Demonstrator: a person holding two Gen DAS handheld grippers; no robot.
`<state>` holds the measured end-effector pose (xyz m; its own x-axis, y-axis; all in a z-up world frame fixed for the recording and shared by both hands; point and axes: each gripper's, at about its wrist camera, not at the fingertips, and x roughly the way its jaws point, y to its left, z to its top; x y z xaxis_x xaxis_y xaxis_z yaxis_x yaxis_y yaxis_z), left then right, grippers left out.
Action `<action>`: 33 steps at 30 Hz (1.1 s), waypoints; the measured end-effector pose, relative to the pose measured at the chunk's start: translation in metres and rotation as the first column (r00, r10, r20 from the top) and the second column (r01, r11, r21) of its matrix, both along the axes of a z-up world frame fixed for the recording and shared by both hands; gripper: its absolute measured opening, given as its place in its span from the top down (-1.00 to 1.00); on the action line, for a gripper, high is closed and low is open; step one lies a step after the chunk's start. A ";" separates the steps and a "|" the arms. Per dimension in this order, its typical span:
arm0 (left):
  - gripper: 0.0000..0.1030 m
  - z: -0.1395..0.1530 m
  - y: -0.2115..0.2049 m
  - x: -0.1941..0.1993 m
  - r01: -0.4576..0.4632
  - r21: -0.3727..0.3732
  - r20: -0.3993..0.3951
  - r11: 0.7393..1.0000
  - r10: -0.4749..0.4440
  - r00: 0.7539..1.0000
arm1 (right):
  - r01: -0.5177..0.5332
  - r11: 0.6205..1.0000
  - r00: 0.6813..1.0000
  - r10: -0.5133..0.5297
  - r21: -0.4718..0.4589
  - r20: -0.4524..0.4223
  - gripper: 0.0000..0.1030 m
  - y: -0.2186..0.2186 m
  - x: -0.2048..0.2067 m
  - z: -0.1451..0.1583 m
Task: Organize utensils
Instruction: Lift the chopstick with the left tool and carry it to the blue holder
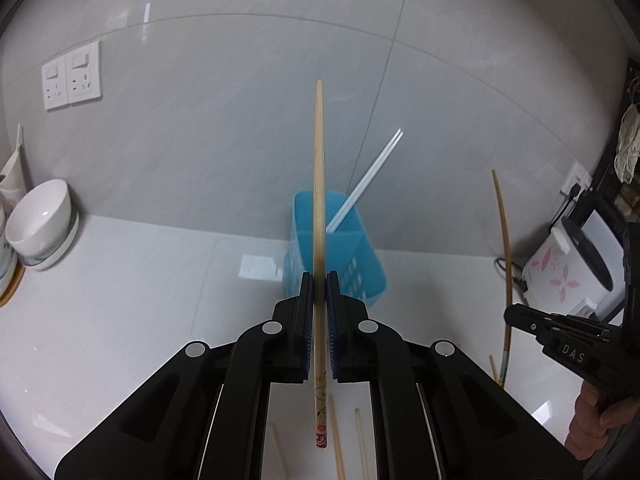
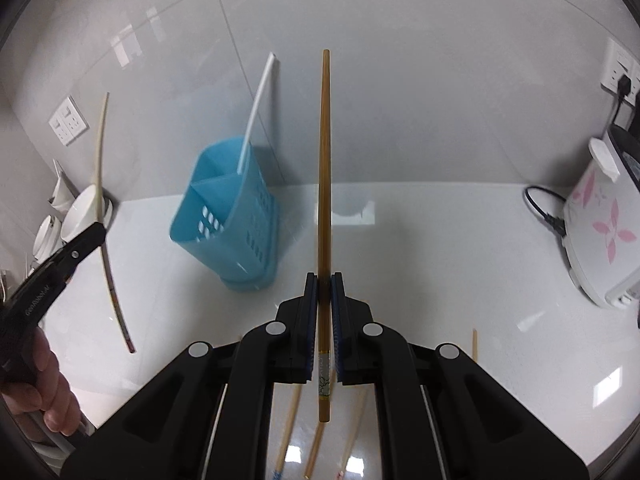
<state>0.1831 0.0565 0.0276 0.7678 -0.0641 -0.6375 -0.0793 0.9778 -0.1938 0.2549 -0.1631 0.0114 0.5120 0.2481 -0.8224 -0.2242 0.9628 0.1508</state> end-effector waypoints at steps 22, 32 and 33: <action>0.88 0.014 -0.012 0.077 0.052 0.006 0.276 0.999 -0.051 0.960 | -0.020 0.997 0.996 0.013 0.079 0.087 0.88 0.043 0.057 0.002; 0.88 -0.021 -0.025 0.094 0.057 0.047 0.262 0.997 -0.068 0.963 | -0.014 0.997 0.998 0.009 0.076 0.068 0.88 0.044 0.058 -0.012; 0.88 -0.023 -0.026 0.095 0.059 0.048 0.256 0.997 -0.069 0.964 | -0.013 0.997 0.998 0.008 0.076 0.065 0.88 0.044 0.059 -0.013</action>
<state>0.2779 0.0305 0.0044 0.9012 -0.0971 -0.4224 0.0312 0.9866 -0.1602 0.3137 -0.1190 -0.0013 0.5607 0.3145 -0.7659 -0.2464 0.9465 0.2083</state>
